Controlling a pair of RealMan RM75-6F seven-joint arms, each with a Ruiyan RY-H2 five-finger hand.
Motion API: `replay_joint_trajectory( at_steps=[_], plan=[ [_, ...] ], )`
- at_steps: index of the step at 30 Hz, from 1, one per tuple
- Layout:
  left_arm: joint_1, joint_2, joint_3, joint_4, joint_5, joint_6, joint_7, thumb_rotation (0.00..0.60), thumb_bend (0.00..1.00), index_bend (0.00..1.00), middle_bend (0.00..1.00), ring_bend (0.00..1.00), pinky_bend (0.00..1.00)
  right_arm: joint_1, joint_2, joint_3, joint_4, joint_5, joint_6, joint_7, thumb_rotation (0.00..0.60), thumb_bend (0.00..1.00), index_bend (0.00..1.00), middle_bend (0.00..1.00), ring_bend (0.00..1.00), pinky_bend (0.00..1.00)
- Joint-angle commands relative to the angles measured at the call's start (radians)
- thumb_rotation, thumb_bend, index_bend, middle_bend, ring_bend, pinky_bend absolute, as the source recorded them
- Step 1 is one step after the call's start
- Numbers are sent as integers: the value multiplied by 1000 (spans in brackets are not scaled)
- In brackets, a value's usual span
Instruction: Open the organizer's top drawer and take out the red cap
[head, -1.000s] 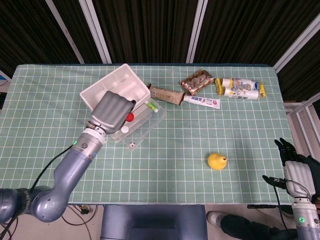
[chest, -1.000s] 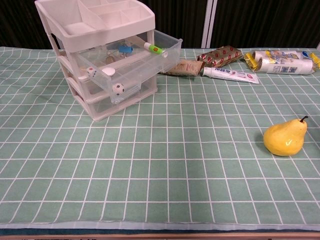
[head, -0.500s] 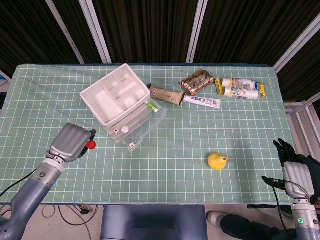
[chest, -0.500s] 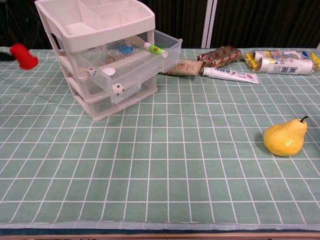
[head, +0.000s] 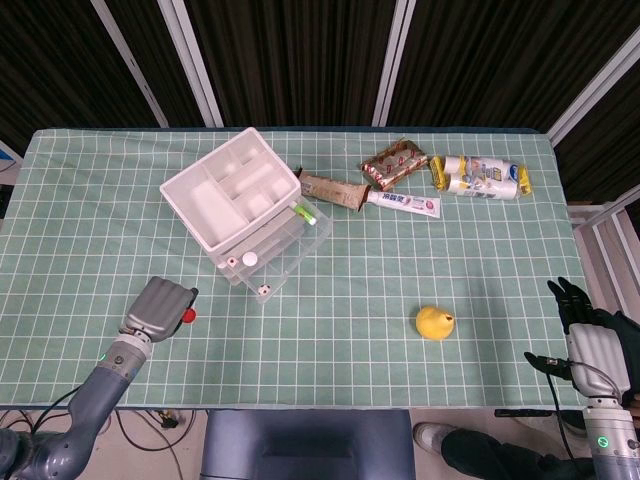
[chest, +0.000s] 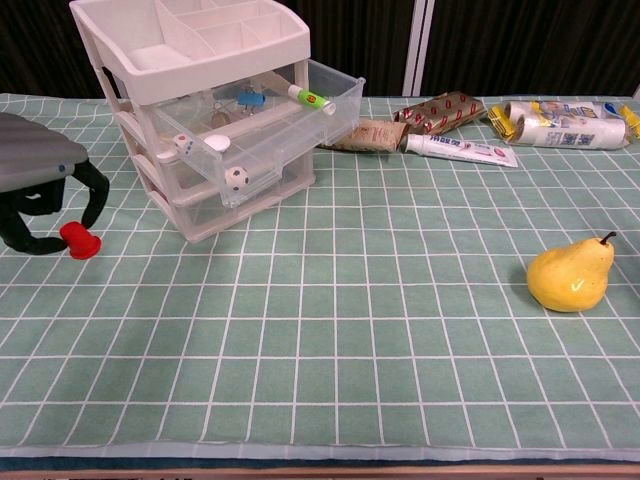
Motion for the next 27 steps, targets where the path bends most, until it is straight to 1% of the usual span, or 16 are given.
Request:
replay_joint_trajectory(
  at_steps=[1, 11, 14, 18, 27],
  plan=[
    [-4, -56, -18, 47, -35, -18, 40, 600, 323, 520, 1000, 1000, 997, 0, 0, 0, -1, 1, 0, 0, 600, 87, 0, 0, 0, 229],
    [-26, -140, -43, 114, -100, -35, 113, 600, 304, 512, 1000, 1000, 997, 0, 1, 0, -2, 3, -2, 2, 600, 86, 0, 0, 0, 229],
    [-28, -157, -43, 131, -114, -41, 122, 600, 275, 511, 1000, 1000, 997, 0, 1, 0, -3, 2, -2, 1, 600, 86, 0, 0, 0, 229],
    [-25, -171, -43, 145, -119, -46, 121, 600, 238, 502, 1000, 1000, 997, 0, 1, -1, -4, 2, -3, 1, 600, 86, 0, 0, 0, 229],
    [-8, -172, -42, 144, -94, -24, 111, 600, 180, 427, 1000, 999, 997, -2, 2, -3, -5, -3, -1, 0, 600, 85, 0, 0, 0, 229]
  ],
)
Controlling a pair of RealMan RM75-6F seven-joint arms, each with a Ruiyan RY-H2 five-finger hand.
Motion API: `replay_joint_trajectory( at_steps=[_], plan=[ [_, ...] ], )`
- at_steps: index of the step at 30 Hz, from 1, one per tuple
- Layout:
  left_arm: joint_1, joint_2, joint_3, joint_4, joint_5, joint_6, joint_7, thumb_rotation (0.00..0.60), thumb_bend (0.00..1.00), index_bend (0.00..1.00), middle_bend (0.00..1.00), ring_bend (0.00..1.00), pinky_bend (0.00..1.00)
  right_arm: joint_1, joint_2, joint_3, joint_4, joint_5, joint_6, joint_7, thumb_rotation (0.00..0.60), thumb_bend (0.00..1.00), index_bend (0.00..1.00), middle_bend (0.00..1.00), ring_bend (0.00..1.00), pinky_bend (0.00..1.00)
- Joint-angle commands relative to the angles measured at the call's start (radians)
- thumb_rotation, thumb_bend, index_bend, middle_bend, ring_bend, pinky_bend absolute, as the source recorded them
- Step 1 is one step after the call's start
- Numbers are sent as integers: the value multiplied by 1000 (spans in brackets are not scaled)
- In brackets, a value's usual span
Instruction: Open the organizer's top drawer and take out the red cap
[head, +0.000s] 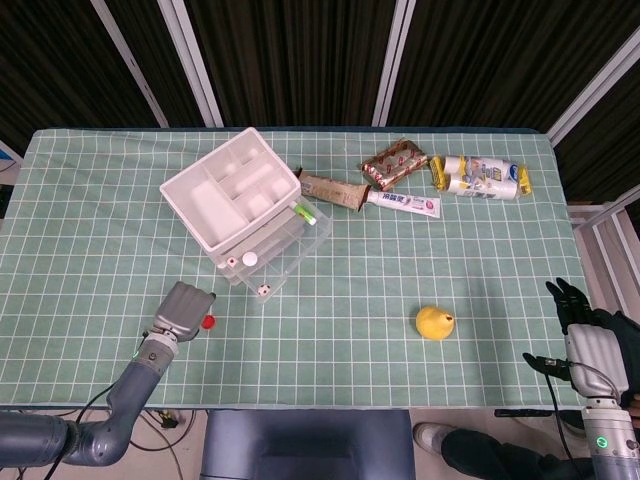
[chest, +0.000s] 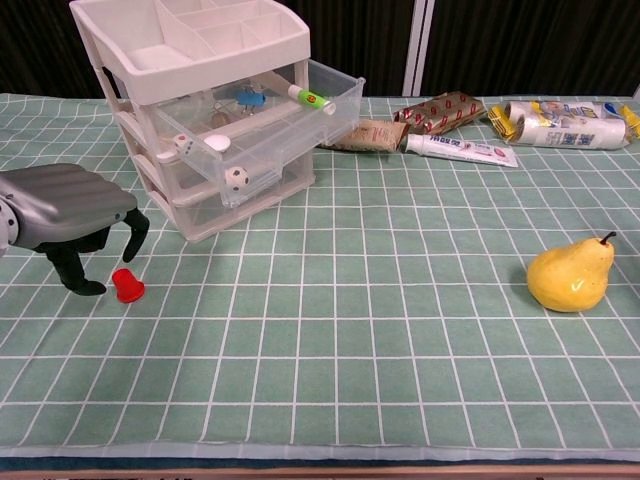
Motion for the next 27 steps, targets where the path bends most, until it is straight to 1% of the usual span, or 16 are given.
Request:
replay_joint_trajectory(
  at_steps=[1, 4, 5, 7, 9, 10, 11, 14, 15, 17, 20, 24, 27],
  plan=[
    [10, 11, -2, -10, 18, 15, -11, 600, 178, 423, 1000, 997, 997, -1, 0, -1, 1, -1, 1, -1, 600, 86, 0, 0, 0, 229],
    [30, 39, -7, -44, 74, 59, -42, 600, 175, 398, 984, 955, 962, -1, 1, -1, 2, -4, 3, 0, 600, 86, 0, 0, 0, 229],
    [43, 50, -9, -57, 110, 84, -63, 600, 174, 385, 954, 919, 929, -1, 1, -2, 3, -4, 3, -1, 600, 85, 0, 0, 0, 229],
    [88, 75, -9, -86, 221, 164, -134, 600, 171, 335, 827, 805, 823, -1, 0, -2, 5, -6, 4, -2, 600, 86, 0, 0, 0, 229],
    [130, 95, -3, -101, 311, 233, -196, 600, 167, 229, 579, 593, 629, -1, -1, -3, 8, -9, 5, -6, 600, 86, 0, 0, 0, 229],
    [163, 115, 2, -114, 372, 291, -242, 600, 165, 191, 488, 509, 553, -1, -2, -3, 10, -11, 6, -8, 600, 86, 0, 0, 0, 229],
    [194, 134, 14, -121, 426, 336, -281, 600, 162, 136, 361, 385, 443, 0, -3, -4, 12, -13, 7, -11, 600, 85, 0, 0, 0, 229],
    [276, 200, 51, -126, 543, 437, -382, 600, 146, 30, 107, 143, 228, 0, -6, -5, 18, -20, 11, -22, 600, 85, 0, 0, 0, 229],
    [301, 220, 62, -122, 575, 465, -414, 600, 138, 9, 45, 78, 161, 0, -7, -6, 20, -23, 13, -26, 600, 85, 0, 0, 0, 229],
    [345, 255, 78, -108, 621, 509, -463, 600, 126, 0, 4, 15, 73, 1, -10, -6, 25, -31, 19, -31, 600, 86, 0, 0, 0, 229],
    [418, 298, 97, -71, 658, 570, -526, 600, 109, 0, 0, 0, 7, 2, -19, -6, 44, -53, 35, -45, 600, 86, 0, 0, 0, 229],
    [501, 315, 101, 0, 675, 621, -610, 600, 87, 0, 0, 0, 0, 2, -28, -7, 59, -71, 51, -62, 600, 85, 0, 0, 0, 229],
    [549, 313, 97, 50, 671, 636, -666, 600, 73, 0, 0, 0, 0, 0, -32, -11, 65, -83, 61, -77, 600, 85, 0, 0, 0, 229]
  ],
)
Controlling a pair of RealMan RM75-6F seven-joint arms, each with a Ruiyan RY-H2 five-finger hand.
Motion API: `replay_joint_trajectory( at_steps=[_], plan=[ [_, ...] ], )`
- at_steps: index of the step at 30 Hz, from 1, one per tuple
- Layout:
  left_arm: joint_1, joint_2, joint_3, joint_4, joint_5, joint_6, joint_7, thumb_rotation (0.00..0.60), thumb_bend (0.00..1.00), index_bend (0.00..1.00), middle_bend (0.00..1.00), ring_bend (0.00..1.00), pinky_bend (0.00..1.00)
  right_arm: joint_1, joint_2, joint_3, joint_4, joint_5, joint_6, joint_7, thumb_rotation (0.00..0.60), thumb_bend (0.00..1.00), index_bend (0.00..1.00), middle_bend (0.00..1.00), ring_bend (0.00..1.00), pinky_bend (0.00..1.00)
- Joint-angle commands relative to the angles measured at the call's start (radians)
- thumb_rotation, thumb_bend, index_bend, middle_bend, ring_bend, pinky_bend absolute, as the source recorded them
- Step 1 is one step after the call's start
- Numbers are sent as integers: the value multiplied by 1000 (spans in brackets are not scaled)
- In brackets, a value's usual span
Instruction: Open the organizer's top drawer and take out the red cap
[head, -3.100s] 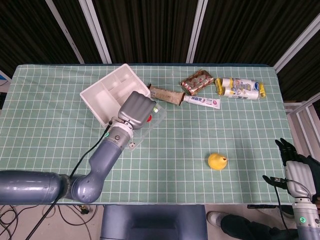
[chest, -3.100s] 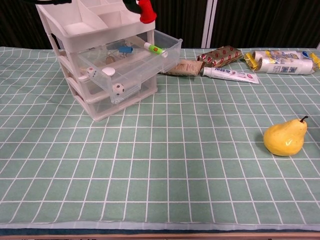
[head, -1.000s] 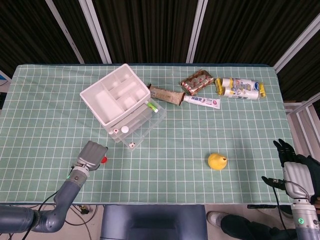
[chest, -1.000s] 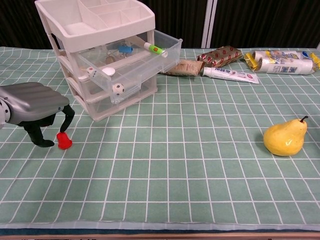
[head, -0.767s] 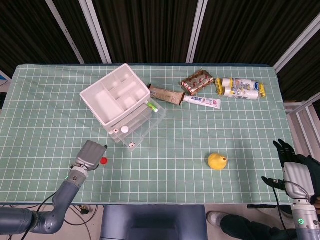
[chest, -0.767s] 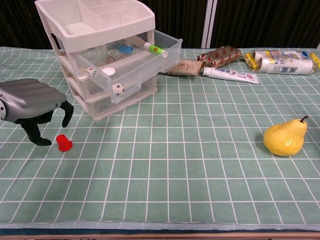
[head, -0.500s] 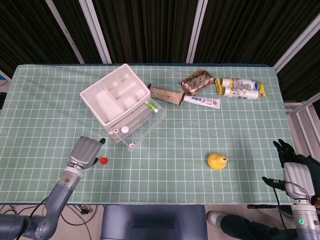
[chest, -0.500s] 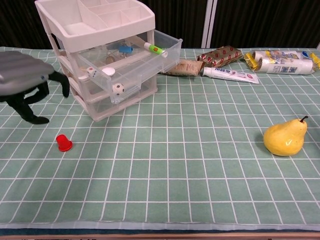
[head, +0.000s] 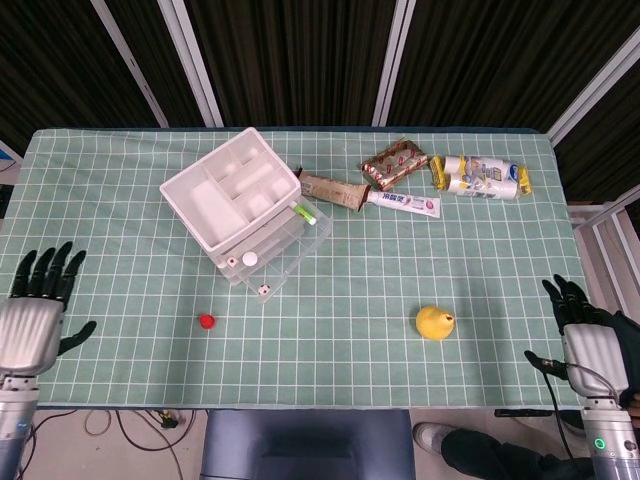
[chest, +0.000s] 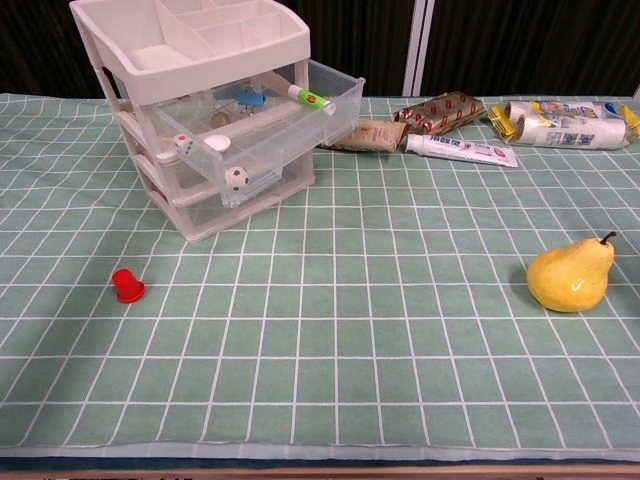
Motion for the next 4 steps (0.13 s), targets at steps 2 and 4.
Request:
replay_joint_trajectory(
  at_steps=[2, 4],
  plan=[
    [86, 0, -2, 114, 2, 34, -98, 600, 69, 0, 0, 0, 0, -3, -7, -6, 9, -21, 17, -21, 600, 85, 0, 0, 0, 229],
    [111, -14, -9, 163, -5, 31, -134, 600, 65, 0, 0, 0, 0, -4, -11, -8, 13, -27, 22, -29, 600, 85, 0, 0, 0, 229]
  ],
)
